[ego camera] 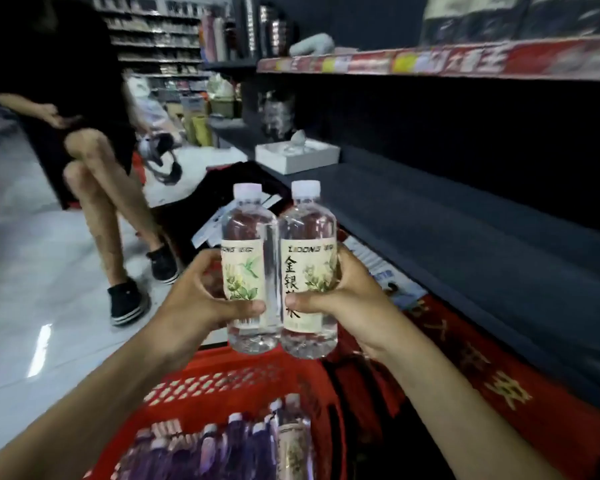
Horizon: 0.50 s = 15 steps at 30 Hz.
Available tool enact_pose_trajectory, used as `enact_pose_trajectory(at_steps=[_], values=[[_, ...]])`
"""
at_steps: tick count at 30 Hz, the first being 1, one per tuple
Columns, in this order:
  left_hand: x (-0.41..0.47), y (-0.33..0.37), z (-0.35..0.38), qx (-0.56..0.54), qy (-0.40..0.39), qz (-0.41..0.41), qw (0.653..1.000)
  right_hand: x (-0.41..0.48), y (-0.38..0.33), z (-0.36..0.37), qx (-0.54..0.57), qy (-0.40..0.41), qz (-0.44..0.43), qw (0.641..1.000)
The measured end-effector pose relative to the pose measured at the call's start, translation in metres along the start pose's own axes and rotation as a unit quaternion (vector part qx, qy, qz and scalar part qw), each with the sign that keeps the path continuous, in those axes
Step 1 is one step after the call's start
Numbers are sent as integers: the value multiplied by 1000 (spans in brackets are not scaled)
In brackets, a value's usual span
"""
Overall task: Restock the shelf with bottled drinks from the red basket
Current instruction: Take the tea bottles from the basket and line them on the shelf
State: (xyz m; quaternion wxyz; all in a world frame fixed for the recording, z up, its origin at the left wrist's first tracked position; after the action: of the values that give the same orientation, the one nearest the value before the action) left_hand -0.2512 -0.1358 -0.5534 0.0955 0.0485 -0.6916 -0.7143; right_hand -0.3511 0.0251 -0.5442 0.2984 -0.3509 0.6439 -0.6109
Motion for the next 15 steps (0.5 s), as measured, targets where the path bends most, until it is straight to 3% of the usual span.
enact_pose_trajectory(at_steps=[7,15], values=[[69,22,129,-25,-96,48,994,-89,-39,-104,-78,176,-53,980],[149,6,278,21,-193,55,979,-169,-20,-209,-142,372,-52,916]])
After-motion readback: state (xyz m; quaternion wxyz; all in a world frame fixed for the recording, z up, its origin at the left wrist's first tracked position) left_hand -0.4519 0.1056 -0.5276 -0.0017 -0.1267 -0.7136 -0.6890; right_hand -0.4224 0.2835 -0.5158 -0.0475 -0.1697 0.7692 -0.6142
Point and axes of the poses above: each hand's wrist, its own x-axis towards the middle knuckle, its own z-axis out of the palm, y = z × x, the point moved 7 cm from there along x, towards the middle knuckle, and after that the axes turned 13 degrees about -y, right-handed, at the moved point
